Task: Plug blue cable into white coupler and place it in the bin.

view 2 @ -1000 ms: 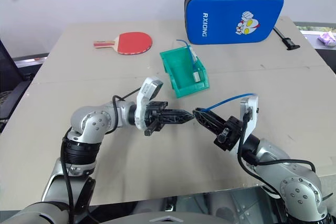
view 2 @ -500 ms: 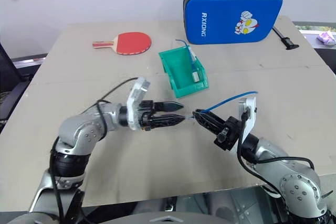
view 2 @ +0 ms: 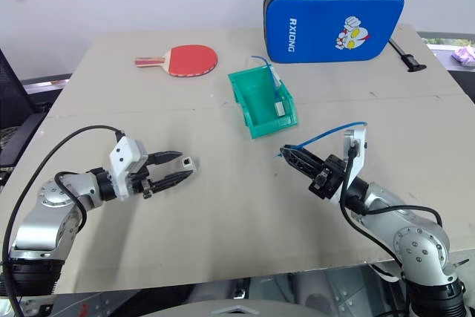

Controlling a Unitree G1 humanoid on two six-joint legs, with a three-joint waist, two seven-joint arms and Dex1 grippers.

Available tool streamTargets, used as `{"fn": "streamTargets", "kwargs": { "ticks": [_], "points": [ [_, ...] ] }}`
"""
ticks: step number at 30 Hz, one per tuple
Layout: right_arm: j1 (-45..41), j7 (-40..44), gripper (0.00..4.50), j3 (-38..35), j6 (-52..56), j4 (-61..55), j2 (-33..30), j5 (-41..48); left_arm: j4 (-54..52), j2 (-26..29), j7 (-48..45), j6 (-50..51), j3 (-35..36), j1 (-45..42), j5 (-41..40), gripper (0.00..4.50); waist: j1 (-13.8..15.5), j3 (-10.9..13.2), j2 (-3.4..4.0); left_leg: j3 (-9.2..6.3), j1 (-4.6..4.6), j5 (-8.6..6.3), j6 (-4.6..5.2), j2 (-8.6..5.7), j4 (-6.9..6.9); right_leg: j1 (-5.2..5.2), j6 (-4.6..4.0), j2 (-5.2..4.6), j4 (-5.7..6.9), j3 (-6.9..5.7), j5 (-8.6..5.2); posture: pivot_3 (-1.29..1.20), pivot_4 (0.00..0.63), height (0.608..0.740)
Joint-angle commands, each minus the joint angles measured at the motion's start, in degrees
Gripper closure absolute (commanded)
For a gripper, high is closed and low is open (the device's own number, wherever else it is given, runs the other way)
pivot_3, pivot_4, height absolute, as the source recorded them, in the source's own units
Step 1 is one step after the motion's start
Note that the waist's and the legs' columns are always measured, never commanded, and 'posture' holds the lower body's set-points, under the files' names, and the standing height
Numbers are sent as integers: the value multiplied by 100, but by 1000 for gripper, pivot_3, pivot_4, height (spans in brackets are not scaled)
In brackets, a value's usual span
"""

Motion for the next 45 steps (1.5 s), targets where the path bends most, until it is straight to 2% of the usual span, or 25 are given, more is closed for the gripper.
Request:
{"fn": "streamTargets", "kwargs": {
  "ticks": [1, 9, 12, 15, 16, 24, 28, 32, 37, 45],
  "points": [
    [-62, 90, 4500, -37, -20, -107, 15, -29, 286, 15, -76, -294, -92, -219, 131, 1501, 0, 0, 0, -1, 0, 0, 0, 0, 0, 0, -1, 0, 0, -1, 0, 0, 150, 740],
    [158, 6, 4500, -41, -65, -368, 53, -202, 1112, -131, -199, -524, -543, -794, 404, 1501, -17, 0, -2, 1, -2, 0, 0, 0, -2, 0, -4, -3, 1, -2, 13, 0, 150, 740],
    [218, -6, 4500, -52, -77, -437, 50, -260, 1258, -140, -342, -669, -680, -866, 447, 2396, -24, 0, -2, 1, -2, 0, 0, 0, -2, 0, -4, -3, 1, -2, 14, 0, 150, 740],
    [238, 4, 4500, -44, -91, -502, 24, -354, 1351, -163, -476, -737, -754, -914, 415, 3784, -24, -1, -2, 1, -1, 0, 0, 1, -2, 0, -4, -3, 1, -1, 14, 0, 150, 740],
    [233, 29, 4500, -36, -104, -522, 3, -412, 1358, -182, -521, -718, -761, -938, 376, 3962, -24, -1, -2, 0, -1, 0, 0, 1, -2, -1, -6, -3, 2, -3, 13, 0, 150, 740],
    [-368, 583, 4500, 339, -315, -516, -391, -1551, 668, -477, -969, 1, -1306, -1397, 98, 3917, -10, 0, -4, 0, -3, 0, 0, 0, 3, 1, -2, -3, 2, -3, 9, 0, 150, 740],
    [-1365, 1182, 4500, 1226, -387, -13, -714, -2691, 825, -1092, -980, 168, -2027, -2233, 408, 3917, -11, -2, -7, 0, -3, 0, 0, -8, 8, 2, 1, 1, 4, -1, 11, 0, 150, 740],
    [-1895, 1736, 4500, 1797, -594, 541, -829, -3463, 1365, -1281, -1143, -164, -2503, -2647, 831, 3917, -52, -3, -9, 2, 1, 0, 1, -16, 9, 5, 0, 14, 5, 2, 28, 0, 150, 740],
    [-2462, 2367, 4500, 2386, -946, 1343, -824, -4381, 2436, -1447, -1465, -1101, -2852, -3058, 1291, 3917, -35, -2, -9, 6, -8, 0, 1, -12, 1, -5, -3, 27, 4, -12, 28, 0, 150, 740],
    [-2614, 2716, 4500, 2449, -1007, 1602, -454, -4712, 2723, -1529, -1652, -1483, -2910, -3180, 1466, 3917, -19, -3, -9, -6, -11, 0, 1, -8, 6, -2, -2, 12, 3, -6, 29, 0, 150, 740]
  ]
}}
